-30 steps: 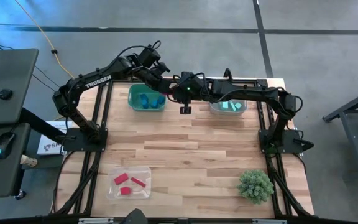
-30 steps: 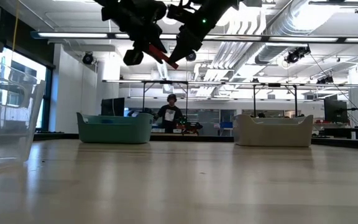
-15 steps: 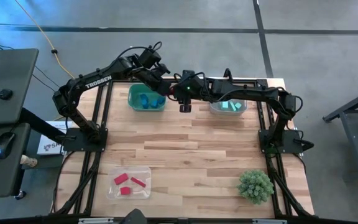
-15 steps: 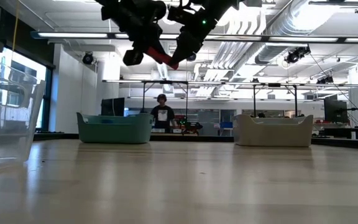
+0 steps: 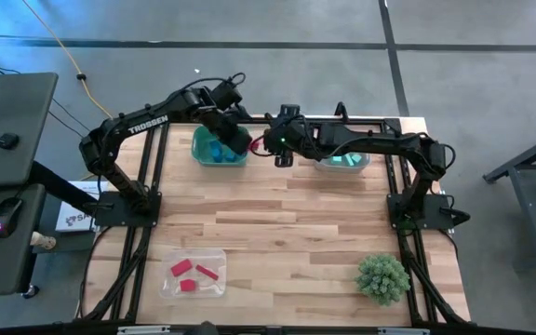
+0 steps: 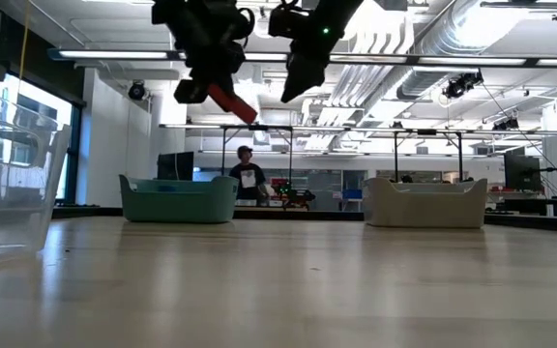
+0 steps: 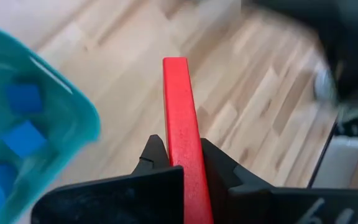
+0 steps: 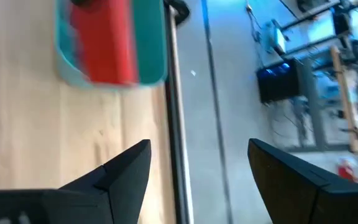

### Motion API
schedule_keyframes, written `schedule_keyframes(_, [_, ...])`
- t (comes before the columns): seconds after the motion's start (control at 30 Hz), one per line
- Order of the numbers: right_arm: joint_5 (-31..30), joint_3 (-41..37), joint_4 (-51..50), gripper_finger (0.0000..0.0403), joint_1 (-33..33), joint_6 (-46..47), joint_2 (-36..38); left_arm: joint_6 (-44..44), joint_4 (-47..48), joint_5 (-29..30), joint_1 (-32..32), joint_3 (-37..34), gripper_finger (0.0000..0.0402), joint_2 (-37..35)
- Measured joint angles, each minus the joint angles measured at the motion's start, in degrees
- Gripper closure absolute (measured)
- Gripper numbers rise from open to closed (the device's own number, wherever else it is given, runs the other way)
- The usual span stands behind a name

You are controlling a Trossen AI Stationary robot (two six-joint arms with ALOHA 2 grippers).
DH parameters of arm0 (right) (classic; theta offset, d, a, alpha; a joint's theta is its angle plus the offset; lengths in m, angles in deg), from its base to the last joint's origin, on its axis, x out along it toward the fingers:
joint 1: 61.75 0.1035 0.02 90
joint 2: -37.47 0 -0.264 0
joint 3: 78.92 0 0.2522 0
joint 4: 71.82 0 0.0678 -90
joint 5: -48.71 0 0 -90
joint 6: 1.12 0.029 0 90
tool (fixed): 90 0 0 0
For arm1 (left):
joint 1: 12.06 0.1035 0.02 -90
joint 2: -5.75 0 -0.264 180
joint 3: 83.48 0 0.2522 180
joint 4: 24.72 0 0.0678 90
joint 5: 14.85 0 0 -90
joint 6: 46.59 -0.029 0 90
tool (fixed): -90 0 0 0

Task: Sort & place blocks by color
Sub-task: Put the red block into the transparent bin

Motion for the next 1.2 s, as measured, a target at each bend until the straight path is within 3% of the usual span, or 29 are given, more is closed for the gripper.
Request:
schedule_keyframes(0.2, [-6.87,0.02,-0.8,0.0144,0.01,1.41,1.34,-2.17,8.37,5.1,-4.62,0.0,0.0401,-1.25])
schedule_keyframes(0.37, [-8.02,0.02,-1.34,0.0144,-0.75,3.15,2.91,-1.24,15.44,9.79,-9.46,-0.22,0.0401,-2.58])
schedule_keyframes(0.57, [-8.64,0.07,-1.15,0.0144,-1.29,3.07,3.94,3.93,17.24,10.24,-16.41,-3.62,0.0401,-5.44])
schedule_keyframes(1.0, [-7.93,0.07,-1.68,0.0144,-1.52,3.13,4.17,25.53,17.26,10.0,-36.19,-15.14,0.0401,-14.29])
schedule_keyframes(1.2, [-7.01,0.07,-1.66,0.0144,-1.52,3.15,4.17,37.8,16.45,9.96,-47.12,-17.07,0.0401,-15.85])
